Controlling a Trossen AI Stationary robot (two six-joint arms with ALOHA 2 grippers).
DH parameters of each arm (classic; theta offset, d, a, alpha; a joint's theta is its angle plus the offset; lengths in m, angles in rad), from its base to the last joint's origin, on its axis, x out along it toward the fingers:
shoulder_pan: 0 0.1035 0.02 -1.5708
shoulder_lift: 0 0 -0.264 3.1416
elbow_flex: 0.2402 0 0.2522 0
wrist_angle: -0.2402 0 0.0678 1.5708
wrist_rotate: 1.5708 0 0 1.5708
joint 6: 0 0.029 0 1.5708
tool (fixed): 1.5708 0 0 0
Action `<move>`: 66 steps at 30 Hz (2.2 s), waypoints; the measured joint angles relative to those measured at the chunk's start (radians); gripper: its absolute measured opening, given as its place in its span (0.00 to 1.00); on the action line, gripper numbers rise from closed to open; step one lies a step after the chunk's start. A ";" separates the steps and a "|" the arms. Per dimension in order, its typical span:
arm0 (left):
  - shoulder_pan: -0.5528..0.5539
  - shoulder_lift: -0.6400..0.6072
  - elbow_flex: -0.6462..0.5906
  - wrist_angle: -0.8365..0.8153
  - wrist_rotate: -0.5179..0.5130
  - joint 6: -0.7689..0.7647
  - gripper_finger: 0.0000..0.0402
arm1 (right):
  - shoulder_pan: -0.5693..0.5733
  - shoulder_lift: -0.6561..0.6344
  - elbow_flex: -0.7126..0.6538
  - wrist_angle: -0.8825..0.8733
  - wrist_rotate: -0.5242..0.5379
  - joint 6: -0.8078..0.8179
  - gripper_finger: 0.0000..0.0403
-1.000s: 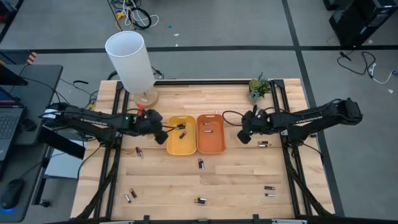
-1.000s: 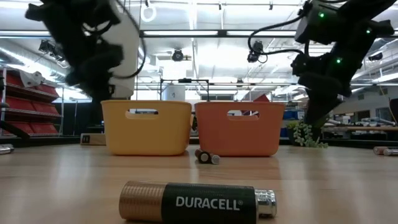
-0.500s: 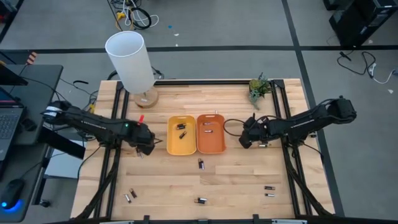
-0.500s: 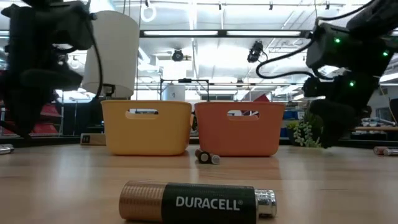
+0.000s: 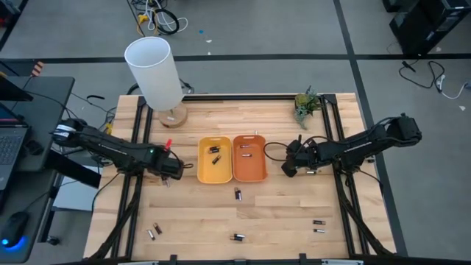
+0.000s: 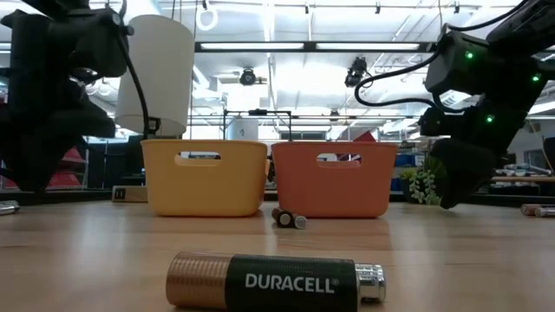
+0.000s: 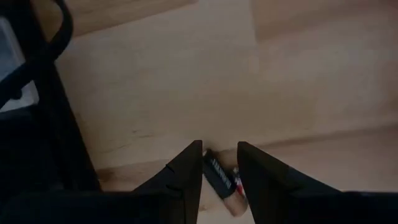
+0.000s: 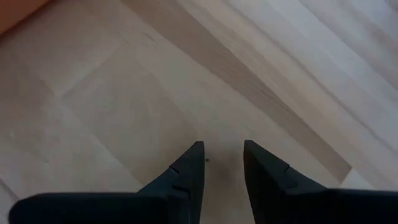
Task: Sort batteries
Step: Put the top left black battery into the yellow bin
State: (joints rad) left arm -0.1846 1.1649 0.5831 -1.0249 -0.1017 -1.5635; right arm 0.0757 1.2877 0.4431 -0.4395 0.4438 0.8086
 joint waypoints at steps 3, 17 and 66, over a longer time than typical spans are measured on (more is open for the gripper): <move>0.007 0.016 0.000 0.028 -0.008 -0.066 0.29 | 0.000 0.000 0.000 0.000 0.000 -0.007 0.24; -0.059 0.034 0.009 0.262 -0.093 -0.359 0.29 | 0.068 0.000 0.000 0.036 0.015 -0.025 0.24; -0.131 0.268 0.081 -0.010 0.062 -0.487 0.29 | 0.106 0.003 0.000 0.139 0.087 -0.236 0.24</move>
State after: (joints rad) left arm -0.3161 1.4329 0.6645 -1.0350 -0.0396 -2.0503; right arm 0.1814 1.2903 0.4431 -0.3009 0.5308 0.5724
